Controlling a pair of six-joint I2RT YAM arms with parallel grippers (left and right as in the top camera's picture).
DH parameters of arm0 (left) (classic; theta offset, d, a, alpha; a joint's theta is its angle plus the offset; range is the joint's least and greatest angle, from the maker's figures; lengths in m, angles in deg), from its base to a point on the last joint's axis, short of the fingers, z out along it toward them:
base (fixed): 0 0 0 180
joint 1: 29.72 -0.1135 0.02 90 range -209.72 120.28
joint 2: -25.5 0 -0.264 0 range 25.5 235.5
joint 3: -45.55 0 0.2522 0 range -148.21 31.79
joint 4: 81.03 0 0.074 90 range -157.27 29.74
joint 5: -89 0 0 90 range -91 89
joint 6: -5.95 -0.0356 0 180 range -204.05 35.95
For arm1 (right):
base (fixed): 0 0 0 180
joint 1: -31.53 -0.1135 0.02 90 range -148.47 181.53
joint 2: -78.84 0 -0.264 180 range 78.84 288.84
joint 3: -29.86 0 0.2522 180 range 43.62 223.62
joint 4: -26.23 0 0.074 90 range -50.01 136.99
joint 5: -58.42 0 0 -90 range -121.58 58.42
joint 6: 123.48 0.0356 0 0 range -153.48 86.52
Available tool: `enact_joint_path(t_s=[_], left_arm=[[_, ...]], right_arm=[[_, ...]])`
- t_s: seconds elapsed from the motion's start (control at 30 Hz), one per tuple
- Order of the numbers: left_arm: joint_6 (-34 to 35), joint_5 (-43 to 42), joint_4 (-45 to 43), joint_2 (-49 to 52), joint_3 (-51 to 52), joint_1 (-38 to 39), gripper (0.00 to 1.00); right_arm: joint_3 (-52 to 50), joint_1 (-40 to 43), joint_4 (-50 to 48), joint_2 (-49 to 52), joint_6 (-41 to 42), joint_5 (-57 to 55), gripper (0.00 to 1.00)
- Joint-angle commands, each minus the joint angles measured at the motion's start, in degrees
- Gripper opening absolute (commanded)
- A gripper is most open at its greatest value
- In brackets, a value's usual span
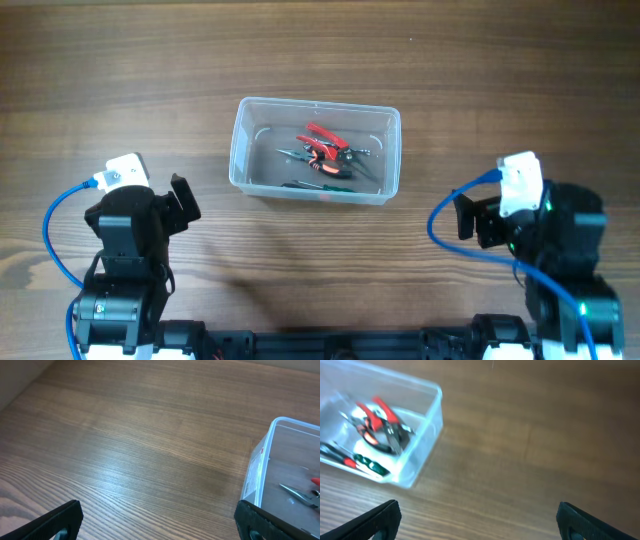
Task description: Pack container
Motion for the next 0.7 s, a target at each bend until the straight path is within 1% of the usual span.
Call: enact_joint_path(t_s=[0.0, 0.07, 0.13, 0.2, 0.27, 0.33, 0.37, 0.4, 0.47, 0.57, 0.67], left_arm=[[0.52, 0.96, 0.09, 0.07, 0.31, 0.26, 1.0], [0.52, 0.96, 0.09, 0.07, 0.31, 0.26, 1.0], [0.52, 0.96, 0.09, 0.09, 0.33, 0.26, 1.0], [0.52, 0.96, 0.09, 0.07, 0.31, 0.26, 1.0], [0.52, 0.96, 0.09, 0.07, 0.33, 0.26, 1.0], [0.52, 0.96, 0.09, 0.07, 0.31, 0.26, 1.0], [0.52, 0.96, 0.09, 0.07, 0.31, 0.26, 1.0], [0.52, 0.96, 0.09, 0.07, 0.31, 0.26, 1.0], [0.52, 0.96, 0.09, 0.07, 0.31, 0.26, 1.0], [0.52, 0.96, 0.07, 0.07, 0.33, 0.26, 1.0], [0.52, 0.96, 0.09, 0.07, 0.31, 0.26, 1.0]], right_arm=[[-0.13, -0.57, 0.72, -11.72, -0.31, 1.9, 1.0], [-1.84, -0.57, 0.68, -20.37, -0.24, 1.81, 1.0], [-4.79, -0.57, -0.24, -26.01, -0.44, 1.05, 1.0], [-8.5, -0.55, -3.69, -29.59, -0.44, 0.55, 1.0], [-13.38, -0.57, -10.45, -32.15, -0.5, 0.52, 1.0], [-19.71, -1.14, -21.44, -33.29, -2.27, 0.55, 1.0], [-22.64, -1.7, -26.95, -33.35, -3.91, 0.55, 1.0], [-26.73, -2.71, -34.53, -33.33, -6.51, 0.55, 1.0], [-32.13, -4.31, -43.58, -33.33, -9.99, 0.55, 1.0], [-37.42, -5.88, -50.29, -33.42, -12.68, 0.52, 1.0], [-41.59, -6.4, -51.17, -34.71, -12.39, 0.52, 1.0]])
